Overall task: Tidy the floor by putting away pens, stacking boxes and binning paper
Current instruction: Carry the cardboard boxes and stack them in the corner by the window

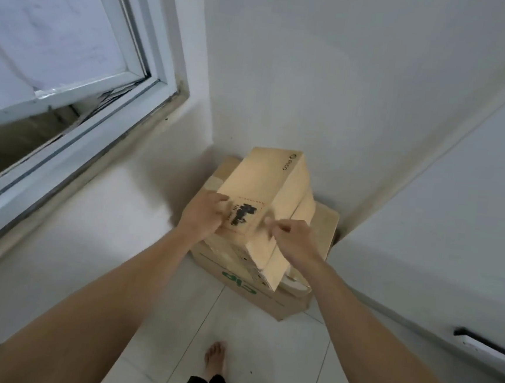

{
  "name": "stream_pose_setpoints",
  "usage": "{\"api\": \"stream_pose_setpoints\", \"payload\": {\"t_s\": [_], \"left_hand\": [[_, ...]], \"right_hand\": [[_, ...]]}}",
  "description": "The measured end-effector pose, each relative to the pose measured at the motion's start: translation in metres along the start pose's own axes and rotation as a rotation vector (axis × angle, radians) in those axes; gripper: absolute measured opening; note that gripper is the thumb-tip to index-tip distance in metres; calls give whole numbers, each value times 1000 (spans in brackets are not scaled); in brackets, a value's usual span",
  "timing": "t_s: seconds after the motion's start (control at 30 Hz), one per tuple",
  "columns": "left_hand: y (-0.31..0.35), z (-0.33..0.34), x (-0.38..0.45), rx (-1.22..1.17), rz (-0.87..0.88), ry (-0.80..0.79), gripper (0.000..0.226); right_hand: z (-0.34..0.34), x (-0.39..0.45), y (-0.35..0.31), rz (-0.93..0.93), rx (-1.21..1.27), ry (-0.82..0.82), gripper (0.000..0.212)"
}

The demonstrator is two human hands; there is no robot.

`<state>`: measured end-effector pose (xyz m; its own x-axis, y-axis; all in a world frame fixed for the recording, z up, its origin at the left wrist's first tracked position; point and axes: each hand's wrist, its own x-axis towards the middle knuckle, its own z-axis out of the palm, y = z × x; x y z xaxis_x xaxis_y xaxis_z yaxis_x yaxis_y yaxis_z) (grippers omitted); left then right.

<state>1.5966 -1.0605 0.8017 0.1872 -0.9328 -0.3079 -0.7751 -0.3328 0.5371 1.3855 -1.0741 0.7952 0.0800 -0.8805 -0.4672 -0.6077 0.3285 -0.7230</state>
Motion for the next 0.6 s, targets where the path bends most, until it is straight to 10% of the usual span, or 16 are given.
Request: {"api": "stream_pose_setpoints", "payload": {"t_s": [0.3,0.6], "left_hand": [[-44,-2,15,-215,-60,-136,66],[-58,-45,65,-258,33,-165,55]], "right_hand": [[65,15,47,493,345,-174,98],[75,38,38,243,320,-35,100]]}}
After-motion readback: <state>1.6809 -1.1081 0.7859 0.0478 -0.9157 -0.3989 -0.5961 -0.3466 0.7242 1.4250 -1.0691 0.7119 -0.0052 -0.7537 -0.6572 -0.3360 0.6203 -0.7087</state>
